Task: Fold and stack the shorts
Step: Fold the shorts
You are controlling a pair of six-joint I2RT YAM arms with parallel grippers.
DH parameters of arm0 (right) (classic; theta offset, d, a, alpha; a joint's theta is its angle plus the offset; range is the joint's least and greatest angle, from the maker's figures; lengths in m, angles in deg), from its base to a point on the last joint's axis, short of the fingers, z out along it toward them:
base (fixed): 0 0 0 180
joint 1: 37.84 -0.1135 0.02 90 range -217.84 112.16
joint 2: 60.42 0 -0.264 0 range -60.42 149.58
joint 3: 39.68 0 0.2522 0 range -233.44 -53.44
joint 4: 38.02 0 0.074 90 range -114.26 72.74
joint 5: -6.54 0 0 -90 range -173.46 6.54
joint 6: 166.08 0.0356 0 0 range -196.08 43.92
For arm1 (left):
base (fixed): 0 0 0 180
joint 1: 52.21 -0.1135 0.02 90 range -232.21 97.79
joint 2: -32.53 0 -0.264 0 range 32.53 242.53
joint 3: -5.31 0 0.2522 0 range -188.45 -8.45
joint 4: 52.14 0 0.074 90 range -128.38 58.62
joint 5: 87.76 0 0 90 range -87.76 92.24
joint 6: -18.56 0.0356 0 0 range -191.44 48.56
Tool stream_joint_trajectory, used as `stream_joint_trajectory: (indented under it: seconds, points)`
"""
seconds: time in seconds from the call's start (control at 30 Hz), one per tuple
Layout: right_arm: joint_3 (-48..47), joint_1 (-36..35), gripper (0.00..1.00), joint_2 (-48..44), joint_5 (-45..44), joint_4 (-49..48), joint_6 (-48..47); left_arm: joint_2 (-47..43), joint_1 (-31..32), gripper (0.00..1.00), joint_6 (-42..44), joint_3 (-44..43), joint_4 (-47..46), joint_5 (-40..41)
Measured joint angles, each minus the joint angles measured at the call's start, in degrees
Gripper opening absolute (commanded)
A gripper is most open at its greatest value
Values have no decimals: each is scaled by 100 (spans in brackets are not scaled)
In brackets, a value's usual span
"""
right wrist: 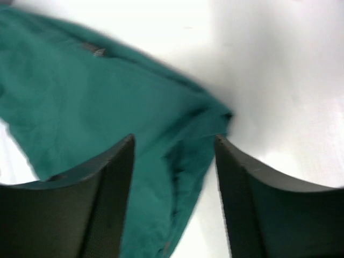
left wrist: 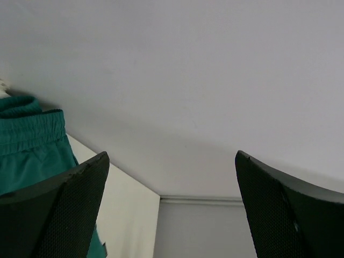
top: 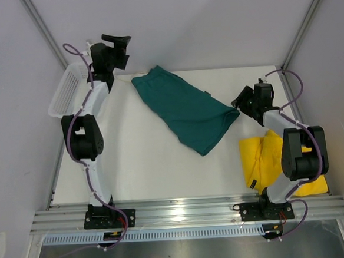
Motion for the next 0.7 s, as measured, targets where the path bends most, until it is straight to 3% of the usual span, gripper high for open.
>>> stream_joint_trajectory:
  seconds: [0.23, 0.27, 0.37, 0.57, 0.7]
  points:
    - [-181, -553, 42, -295, 177, 96, -4, -1021, -289, 99, 942, 968, 328, -264]
    - [-179, -603, 33, -282, 201, 105, 20, -1056, -306, 99, 1051, 1156, 341, -313]
    - [-173, -704, 22, -140, 442, -44, 162, -1001, -306, 99, 1309, 1604, 306, -492]
    - [-306, -581, 9, 702, 787, -181, 393, -494, -289, 99, 1622, 1683, 295, -890]
    - [-319, -411, 7, 1172, 793, 20, 452, -417, -289, 99, 1744, 1749, 251, -975]
